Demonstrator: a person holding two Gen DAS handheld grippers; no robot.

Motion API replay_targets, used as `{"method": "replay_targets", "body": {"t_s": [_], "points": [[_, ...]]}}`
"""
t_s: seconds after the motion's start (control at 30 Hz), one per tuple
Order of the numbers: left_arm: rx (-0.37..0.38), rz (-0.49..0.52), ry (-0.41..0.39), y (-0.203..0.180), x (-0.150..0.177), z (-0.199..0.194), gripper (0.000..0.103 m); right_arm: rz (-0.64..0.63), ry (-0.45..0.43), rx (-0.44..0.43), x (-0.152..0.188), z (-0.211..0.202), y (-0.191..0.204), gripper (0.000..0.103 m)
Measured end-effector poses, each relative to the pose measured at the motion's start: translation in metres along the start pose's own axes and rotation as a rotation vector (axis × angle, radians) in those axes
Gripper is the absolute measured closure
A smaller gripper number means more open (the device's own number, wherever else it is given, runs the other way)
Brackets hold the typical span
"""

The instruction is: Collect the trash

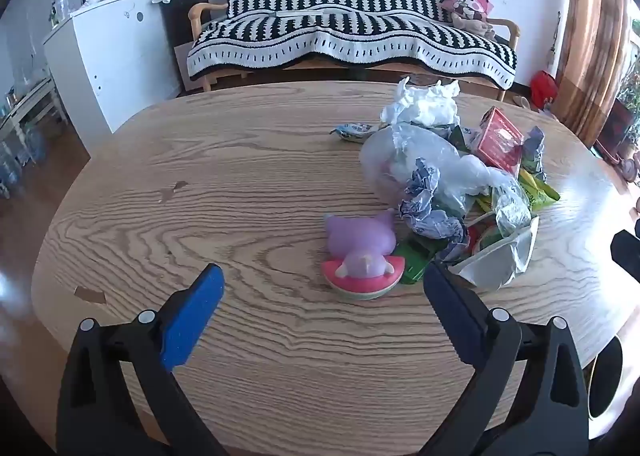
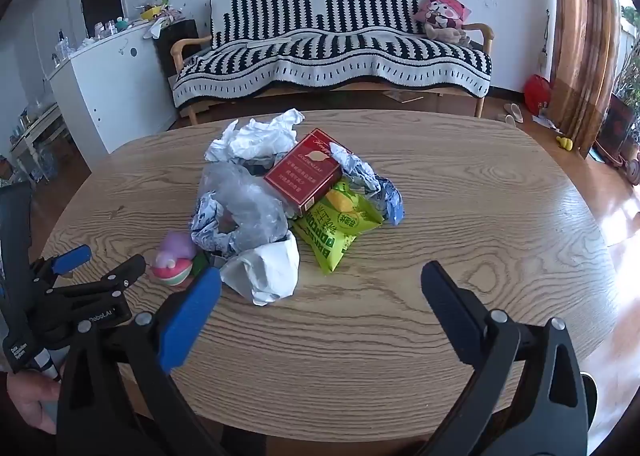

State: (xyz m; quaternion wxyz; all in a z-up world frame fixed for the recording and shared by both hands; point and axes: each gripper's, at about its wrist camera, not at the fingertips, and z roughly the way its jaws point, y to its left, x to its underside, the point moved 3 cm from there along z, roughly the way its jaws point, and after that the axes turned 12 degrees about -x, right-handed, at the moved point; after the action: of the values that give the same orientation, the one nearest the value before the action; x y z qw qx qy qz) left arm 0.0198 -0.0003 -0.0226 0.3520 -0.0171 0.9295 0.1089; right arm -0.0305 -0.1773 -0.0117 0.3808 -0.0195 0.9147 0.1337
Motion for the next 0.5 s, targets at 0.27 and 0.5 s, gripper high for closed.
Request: {"method": "replay_targets", "body": {"t_s": [0.27,0.5], "points": [[0.003,0.002,-0.006,-0.0010,0.0025,-0.0043,0.006,-0.005,-0.014,-0.004,-0.0007,0.0039,0.0014,0.006],[0.003,-0.003,0.006,-0.0003,0.0006,-0.0004,0.006,0.000,-0.017,-0.015,-0.0004,-0.0031,0.0024,0.006]]}}
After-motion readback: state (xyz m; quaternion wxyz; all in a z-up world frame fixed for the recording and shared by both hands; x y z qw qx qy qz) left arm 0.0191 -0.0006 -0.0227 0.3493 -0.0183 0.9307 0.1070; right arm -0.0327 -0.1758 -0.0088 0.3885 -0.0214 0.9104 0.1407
